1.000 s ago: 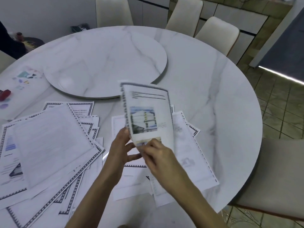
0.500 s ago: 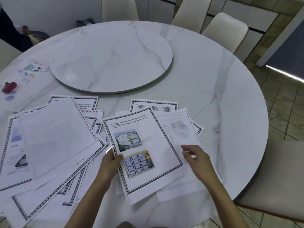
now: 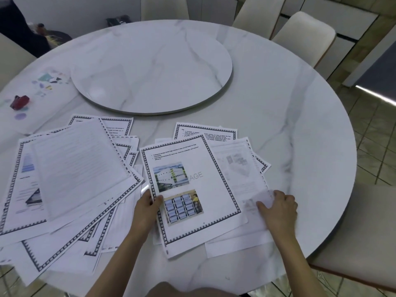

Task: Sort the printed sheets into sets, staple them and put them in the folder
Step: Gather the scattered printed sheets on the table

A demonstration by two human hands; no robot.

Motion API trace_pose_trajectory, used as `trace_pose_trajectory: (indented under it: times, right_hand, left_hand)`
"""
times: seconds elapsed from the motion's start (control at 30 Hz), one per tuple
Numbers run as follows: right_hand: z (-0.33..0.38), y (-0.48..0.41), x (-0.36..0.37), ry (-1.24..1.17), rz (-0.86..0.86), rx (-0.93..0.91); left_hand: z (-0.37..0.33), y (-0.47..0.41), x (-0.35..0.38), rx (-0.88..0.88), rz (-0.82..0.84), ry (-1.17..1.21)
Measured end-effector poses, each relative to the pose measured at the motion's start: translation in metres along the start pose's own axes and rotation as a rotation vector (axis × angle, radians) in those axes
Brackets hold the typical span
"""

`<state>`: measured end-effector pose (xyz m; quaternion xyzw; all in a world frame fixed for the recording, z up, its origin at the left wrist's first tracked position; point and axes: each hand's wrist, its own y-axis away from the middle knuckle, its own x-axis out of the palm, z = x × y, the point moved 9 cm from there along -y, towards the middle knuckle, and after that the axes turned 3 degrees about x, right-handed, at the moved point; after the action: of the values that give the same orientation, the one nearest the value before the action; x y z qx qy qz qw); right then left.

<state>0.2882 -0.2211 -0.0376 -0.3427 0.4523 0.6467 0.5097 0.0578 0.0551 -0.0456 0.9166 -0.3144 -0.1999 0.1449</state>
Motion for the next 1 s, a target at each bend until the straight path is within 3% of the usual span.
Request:
trace_pose_trajectory:
  times: [0.57,1.0]
  right_hand:
    - [-0.006,-0.006,-0.001,-0.107,0.008,0.086]
    - [-0.013,-0.026,-0.002,-0.147,0.205,0.058]
  left_hand:
    - [0.003,-0.003,0.000,0.051,0.028,0.002]
    - [0.006,-0.003,0.000,0.028,0.026,0.028]
